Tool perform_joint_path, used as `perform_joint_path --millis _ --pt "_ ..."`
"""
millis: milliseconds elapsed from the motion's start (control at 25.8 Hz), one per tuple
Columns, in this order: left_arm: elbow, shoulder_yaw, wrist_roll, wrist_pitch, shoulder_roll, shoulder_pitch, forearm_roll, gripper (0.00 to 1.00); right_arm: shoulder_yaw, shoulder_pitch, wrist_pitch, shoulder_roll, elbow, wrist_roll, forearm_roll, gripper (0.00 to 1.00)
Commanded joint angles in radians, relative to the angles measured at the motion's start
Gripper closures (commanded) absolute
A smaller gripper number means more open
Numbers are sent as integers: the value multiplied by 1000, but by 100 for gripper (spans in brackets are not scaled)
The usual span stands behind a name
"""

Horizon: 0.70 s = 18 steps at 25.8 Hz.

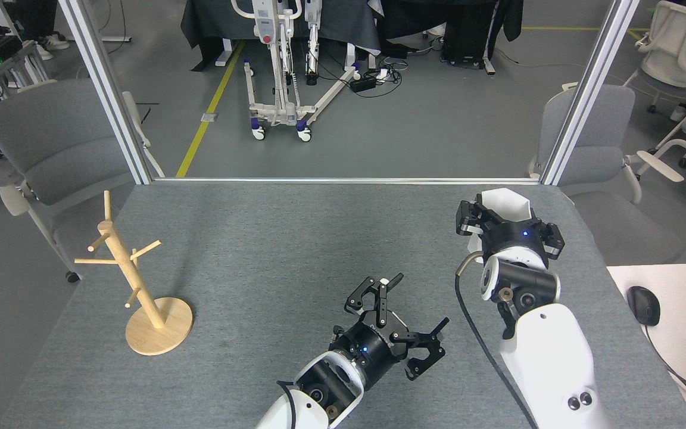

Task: Hang cup on storage rack
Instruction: 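Raise the cup with the right gripper and bring the left gripper toward it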

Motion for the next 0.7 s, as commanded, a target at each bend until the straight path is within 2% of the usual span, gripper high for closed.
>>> perform_joint_path --millis 0,232,464,658 --pt "33 -17 -14 0 -2 -44 8 1 24 -1 -21 19 -14 32 -17 71" --pt "107 -17 -51 -8 -4 -134 27 1 35 -3 -19 46 -11 35 -19 71" --pt "174 -17 -100 -11 -4 -211 100 1 121 8 -18 97 -6 35 -19 73" --pt "222 -15 -101 -32 -4 -232 142 1 155 14 -16 108 -4 33 -19 74"
